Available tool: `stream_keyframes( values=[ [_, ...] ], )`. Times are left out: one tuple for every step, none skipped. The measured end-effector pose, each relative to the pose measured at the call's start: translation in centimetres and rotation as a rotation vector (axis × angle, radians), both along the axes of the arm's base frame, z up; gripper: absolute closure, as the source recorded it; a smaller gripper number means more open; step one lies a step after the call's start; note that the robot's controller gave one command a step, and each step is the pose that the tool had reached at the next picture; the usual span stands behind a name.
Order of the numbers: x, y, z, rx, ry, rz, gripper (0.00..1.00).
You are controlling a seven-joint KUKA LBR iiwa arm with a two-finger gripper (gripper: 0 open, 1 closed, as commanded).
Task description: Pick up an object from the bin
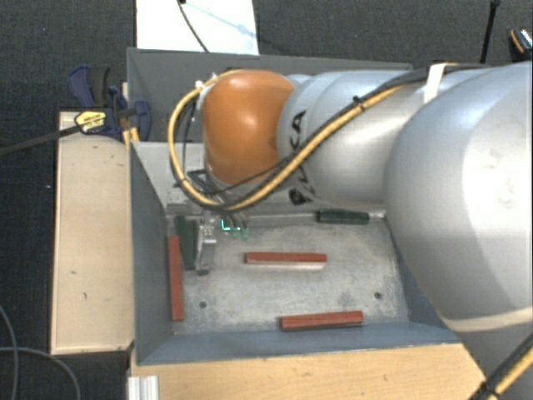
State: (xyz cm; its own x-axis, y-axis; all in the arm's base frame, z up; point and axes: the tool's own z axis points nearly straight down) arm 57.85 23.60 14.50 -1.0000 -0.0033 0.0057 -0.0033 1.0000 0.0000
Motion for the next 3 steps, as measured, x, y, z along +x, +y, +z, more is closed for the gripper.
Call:
stream_keyframes(
  values=[
    [1.1, -0.5, -7.6, 0.002, -0.003, 0.492, 0.0],
    [-0.2, 0.8, -7.4, 0.003, -0.005, 0.522, 0.0],
    [1.2, -1.4, -7.4, 0.002, -0.01, 0.396, 0.0]
  ],
)
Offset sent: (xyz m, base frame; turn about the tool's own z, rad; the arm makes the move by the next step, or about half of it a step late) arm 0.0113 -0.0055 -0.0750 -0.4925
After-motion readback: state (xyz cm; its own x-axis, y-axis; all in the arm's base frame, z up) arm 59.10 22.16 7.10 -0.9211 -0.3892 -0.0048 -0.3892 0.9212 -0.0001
